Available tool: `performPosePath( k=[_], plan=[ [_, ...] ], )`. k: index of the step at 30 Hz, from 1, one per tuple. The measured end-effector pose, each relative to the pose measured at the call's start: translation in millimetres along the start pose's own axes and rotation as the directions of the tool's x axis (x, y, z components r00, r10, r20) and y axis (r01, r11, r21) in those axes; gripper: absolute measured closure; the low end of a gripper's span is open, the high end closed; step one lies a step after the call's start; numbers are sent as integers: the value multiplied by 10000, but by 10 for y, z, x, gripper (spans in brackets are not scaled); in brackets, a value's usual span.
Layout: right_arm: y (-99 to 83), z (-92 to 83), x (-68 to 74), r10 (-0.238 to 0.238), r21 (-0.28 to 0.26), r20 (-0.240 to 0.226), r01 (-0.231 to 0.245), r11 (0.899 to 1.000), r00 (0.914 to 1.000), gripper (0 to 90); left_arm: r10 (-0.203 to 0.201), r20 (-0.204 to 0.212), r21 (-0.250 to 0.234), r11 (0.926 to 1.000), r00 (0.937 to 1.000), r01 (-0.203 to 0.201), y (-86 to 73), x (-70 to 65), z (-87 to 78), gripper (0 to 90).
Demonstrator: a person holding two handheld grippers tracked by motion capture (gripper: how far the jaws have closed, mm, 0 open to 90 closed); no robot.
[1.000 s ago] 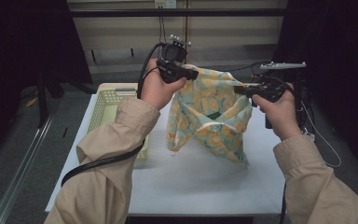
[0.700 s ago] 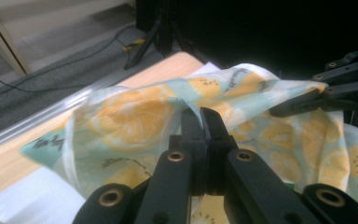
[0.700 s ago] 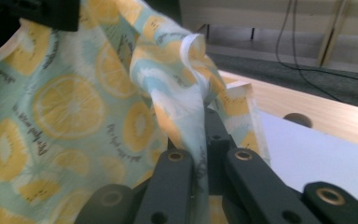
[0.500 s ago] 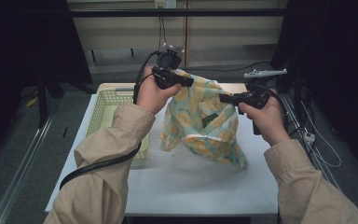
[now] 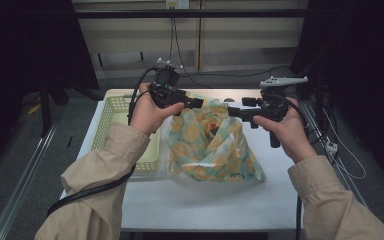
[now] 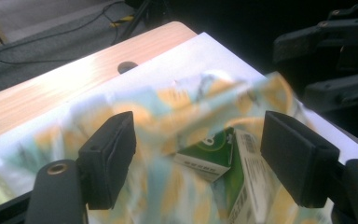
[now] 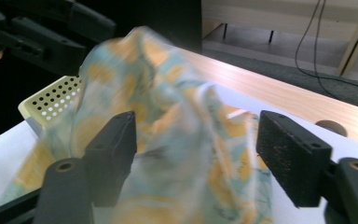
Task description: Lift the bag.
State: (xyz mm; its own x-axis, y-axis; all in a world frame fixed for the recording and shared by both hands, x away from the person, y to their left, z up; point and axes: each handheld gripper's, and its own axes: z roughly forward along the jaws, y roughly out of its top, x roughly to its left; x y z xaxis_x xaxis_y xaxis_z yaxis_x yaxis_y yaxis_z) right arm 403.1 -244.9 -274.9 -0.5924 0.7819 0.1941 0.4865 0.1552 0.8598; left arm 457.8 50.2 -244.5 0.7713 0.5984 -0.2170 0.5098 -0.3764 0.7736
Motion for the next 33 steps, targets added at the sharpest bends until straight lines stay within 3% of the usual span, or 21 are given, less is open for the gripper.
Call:
performPosePath(
  k=[5,10,19,25,30,33],
  plan=[
    [-67,-86,-57,56,-106,154,-54,9999,9999,264,231,192,62,9997,9995,-233,-116,32,-60,142],
    [-249,-86,-84,-110,120,343,106,9999,9993,252,361,600,-70,9993,9975,-357,-293,92,-124,74],
    [-596,-88,-90,-440,552,485,413,9976,9979,235,347,736,-366,9988,9967,-321,-687,211,-258,63],
    [-810,-109,-41,-803,742,624,756,9944,9948,224,606,645,-306,9978,9961,-587,-978,260,-333,62],
    [-966,-151,-35,-736,668,580,697,9953,9956,223,601,676,-567,9968,9959,-563,-1188,273,-419,62],
    [-1051,-183,-48,-582,589,618,546,9968,9964,222,791,722,-593,9954,9942,-749,-1304,266,-466,61]
  ],
)
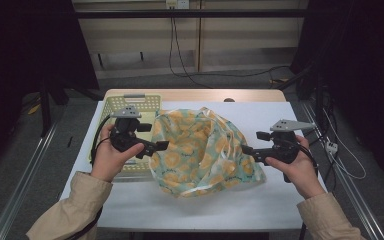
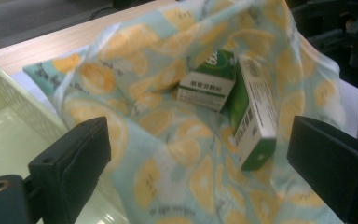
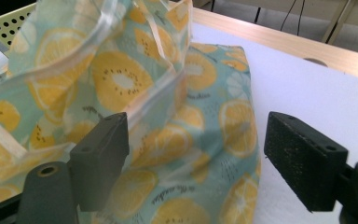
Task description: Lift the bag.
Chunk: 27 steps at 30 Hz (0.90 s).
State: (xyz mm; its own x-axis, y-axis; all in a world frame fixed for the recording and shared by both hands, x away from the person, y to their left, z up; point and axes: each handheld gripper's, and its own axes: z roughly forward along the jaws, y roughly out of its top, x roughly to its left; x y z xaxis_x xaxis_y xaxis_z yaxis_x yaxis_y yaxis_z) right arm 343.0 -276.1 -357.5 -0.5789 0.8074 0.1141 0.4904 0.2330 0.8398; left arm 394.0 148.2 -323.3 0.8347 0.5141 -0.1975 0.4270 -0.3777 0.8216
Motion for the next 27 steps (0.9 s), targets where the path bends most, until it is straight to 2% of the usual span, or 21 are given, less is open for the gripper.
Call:
performPosePath(
  k=[11,17,22,27],
  plan=[
    [-316,-47,-2,9,106,95,-10,9999,10000,219,154,241,-141,9998,9996,-151,-320,-66,-64,62],
    [-453,-80,-6,-19,244,178,14,9997,9998,217,-10,255,55,10000,9997,8,-507,-62,-59,62],
    [-562,-95,-9,-6,270,186,1,9996,9998,217,93,255,188,9998,9996,-98,-671,-75,-52,63],
    [-648,-75,-6,26,380,141,-32,9993,9999,217,-19,244,259,9997,9997,13,-764,-61,-55,64]
  ],
)
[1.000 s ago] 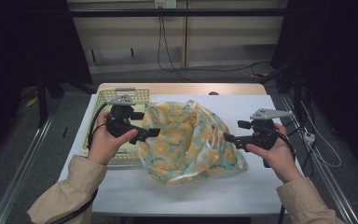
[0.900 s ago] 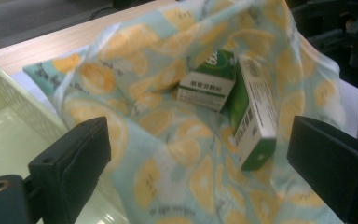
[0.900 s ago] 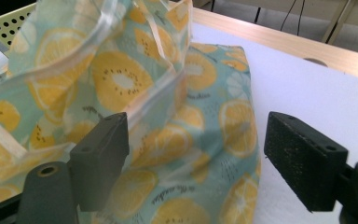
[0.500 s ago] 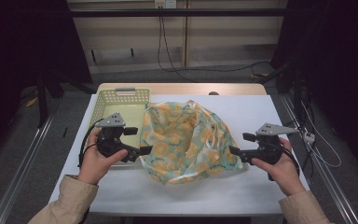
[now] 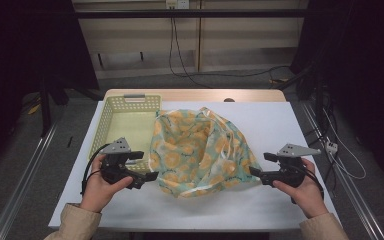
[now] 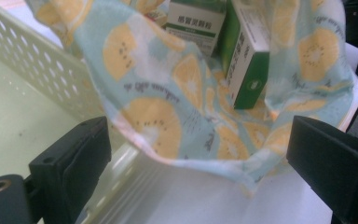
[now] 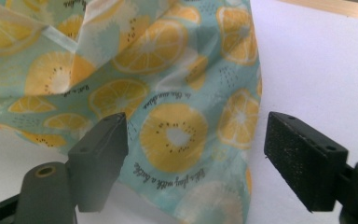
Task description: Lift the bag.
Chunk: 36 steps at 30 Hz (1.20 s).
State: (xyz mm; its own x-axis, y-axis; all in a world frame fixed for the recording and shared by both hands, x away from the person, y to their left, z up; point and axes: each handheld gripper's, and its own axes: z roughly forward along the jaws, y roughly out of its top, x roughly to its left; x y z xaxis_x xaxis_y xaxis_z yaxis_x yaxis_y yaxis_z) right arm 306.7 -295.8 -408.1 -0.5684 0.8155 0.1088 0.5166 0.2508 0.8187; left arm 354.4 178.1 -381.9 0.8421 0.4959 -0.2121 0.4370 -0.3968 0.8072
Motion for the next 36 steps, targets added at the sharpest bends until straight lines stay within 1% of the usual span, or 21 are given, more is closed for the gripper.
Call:
performPosePath(
  k=[3,4,6,8,9,10,12,13,16,17,18,20,22,23,24,25,26,28,31,33,36],
  plan=[
    [-34,6,-2,-7,21,-23,7,10000,10000,217,4,-47,11,10000,10000,-4,-25,5,-5,64],
    [-44,5,-3,-6,24,-29,6,10000,10000,217,6,-4,-45,10000,10000,-6,-33,7,-4,64],
    [-59,4,-2,18,32,-29,-18,10000,10000,217,37,-70,40,10000,10000,-37,-44,5,-11,64],
    [-76,1,2,21,15,-53,-21,10000,10000,218,16,-19,27,10000,10000,-16,-67,5,-5,64],
    [-85,1,3,18,1,-62,-18,10000,10000,217,38,-18,147,9999,10000,-38,-78,8,-8,64],
    [-93,-2,4,21,42,-39,-21,10000,10000,217,55,-43,-20,10000,10000,-55,-95,5,-6,63],
    [-110,-2,1,-2,54,-37,2,10000,10000,217,18,-15,-127,9999,10000,-18,-111,1,-13,63],
    [-117,-3,1,23,59,-40,-23,10000,10000,217,78,-55,1,10000,10000,-78,-111,2,-31,64],
    [-139,-5,1,48,66,-49,-48,10000,10000,217,67,-45,4,10000,10000,-67,-128,-4,-48,64],
    [-145,-4,0,48,73,-67,-47,10000,10000,217,59,-12,-69,10000,10000,-59,-137,3,-47,64],
    [-151,-2,2,52,78,-52,-52,10000,10000,217,56,5,6,10000,10000,-56,-138,10,-60,67],
    [-165,-1,4,69,97,-78,-69,9999,9999,217,29,-20,-61,10000,10000,-29,-146,15,-69,73],
    [-178,-4,13,73,93,-91,-72,9999,9999,217,64,-121,-10,10000,9999,-64,-153,18,-88,71],
    [-186,-7,15,76,90,-113,-75,9999,9999,217,59,-123,-84,9999,9999,-60,-163,23,-91,68],
    [-194,-11,16,59,77,-134,-58,10000,9999,217,82,-147,-30,10000,9999,-82,-170,28,-105,65],
    [-204,-15,18,67,59,-127,-66,10000,9999,217,4,-116,-122,9999,9999,-5,-184,29,-110,67],
    [-213,-16,17,95,67,-128,-94,9999,9999,217,-57,-118,-110,9999,9999,56,-197,28,-114,65],
    [-232,-19,12,93,86,-122,-92,9999,9999,217,-23,-166,-61,10000,9999,22,-225,30,-126,64],
    [-256,-22,6,183,30,-135,-183,9998,9997,217,-120,-185,-54,9999,9998,119,-265,43,-150,64],
    [-268,-25,4,218,-15,-134,-218,9998,9997,217,-194,-277,-52,9998,9994,193,-282,63,-177,64],
    [-283,-21,7,201,-21,-116,-201,9998,9997,217,-207,-327,-192,9996,9993,201,-292,71,-209,64]
  ],
)
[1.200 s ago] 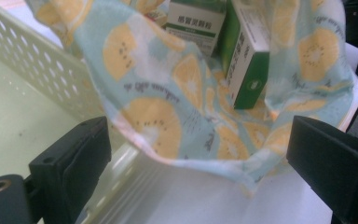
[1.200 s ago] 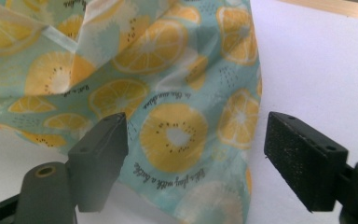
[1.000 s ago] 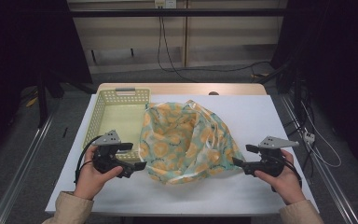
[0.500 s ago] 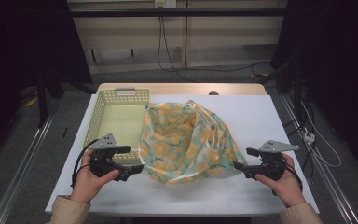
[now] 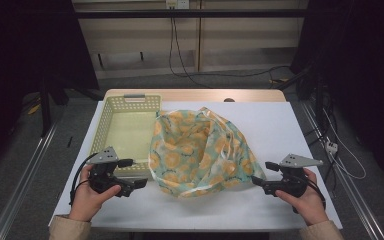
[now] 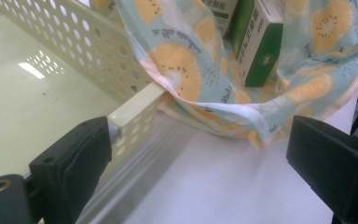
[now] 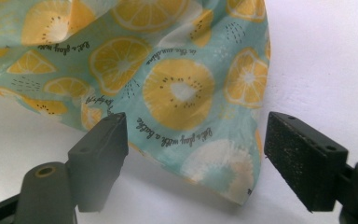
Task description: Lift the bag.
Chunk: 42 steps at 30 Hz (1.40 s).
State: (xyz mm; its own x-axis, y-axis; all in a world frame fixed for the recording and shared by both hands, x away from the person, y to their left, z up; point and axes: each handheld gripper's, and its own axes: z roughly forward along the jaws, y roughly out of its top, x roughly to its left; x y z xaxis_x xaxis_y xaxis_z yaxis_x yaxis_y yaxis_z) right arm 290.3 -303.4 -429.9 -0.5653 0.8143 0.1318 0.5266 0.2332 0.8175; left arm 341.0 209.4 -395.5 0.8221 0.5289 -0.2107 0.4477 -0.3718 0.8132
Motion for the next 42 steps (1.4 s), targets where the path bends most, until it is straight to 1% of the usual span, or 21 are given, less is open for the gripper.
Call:
performPosePath(
  k=[3,5,9,11,12,13,17,20,22,23,25,27,30,37,39,42],
  plan=[
    [-11,5,5,-28,54,31,27,10000,10000,217,17,-62,6,10000,10000,-17,-4,2,-26,64],
    [-16,4,5,-38,14,8,38,10000,10000,217,-17,-63,-81,10000,10000,17,-15,7,-33,64],
    [-34,6,8,-36,-9,-22,36,10000,10000,216,-94,-69,-58,9999,9999,94,-37,24,-34,64],
    [-43,3,9,27,-24,-20,-27,10000,10000,216,-55,-133,-48,10000,9999,55,-47,29,-40,64],
    [-47,0,6,4,-13,-33,-4,10000,10000,216,-122,-107,-53,9999,9999,121,-52,28,-42,64],
    [-49,-2,4,0,-12,-27,0,10000,10000,216,-82,-130,-25,10000,9999,82,-56,34,-50,64],
    [-59,-2,7,1,-15,-7,-1,10000,10000,215,-238,-113,-136,9996,9997,236,-71,37,-49,64],
    [-65,2,9,-44,45,-42,44,10000,10000,215,-105,-212,-8,9999,9997,105,-74,30,-48,64],
    [-68,-1,10,-20,27,-45,20,10000,10000,215,-139,-174,46,9999,9998,139,-84,33,-52,63],
    [-71,-7,8,-37,38,-47,37,10000,10000,215,-151,-207,-34,9999,9997,150,-92,34,-51,63],
    [-79,-20,11,-36,29,-56,36,10000,10000,215,-201,-258,24,9998,9995,202,-101,37,-64,63],
    [-87,-34,9,-45,37,-63,45,10000,10000,215,-222,-217,-59,9997,9995,221,-112,48,-69,65],
    [-95,-50,-1,22,-19,-45,-22,10000,10000,214,-247,-214,-35,9997,9995,246,-111,51,-74,71],
    [-99,-58,-3,1,-34,-23,-1,10000,10000,214,-259,-225,-89,9996,9994,257,-113,46,-68,65],
    [-104,-54,-1,-10,-1,-12,10,10000,10000,215,-297,-211,-71,9995,9993,296,-115,44,-68,65],
    [-114,-49,-3,-66,78,32,66,9999,10000,213,-253,-226,-25,9997,9994,252,-113,43,-68,65]
  ],
)
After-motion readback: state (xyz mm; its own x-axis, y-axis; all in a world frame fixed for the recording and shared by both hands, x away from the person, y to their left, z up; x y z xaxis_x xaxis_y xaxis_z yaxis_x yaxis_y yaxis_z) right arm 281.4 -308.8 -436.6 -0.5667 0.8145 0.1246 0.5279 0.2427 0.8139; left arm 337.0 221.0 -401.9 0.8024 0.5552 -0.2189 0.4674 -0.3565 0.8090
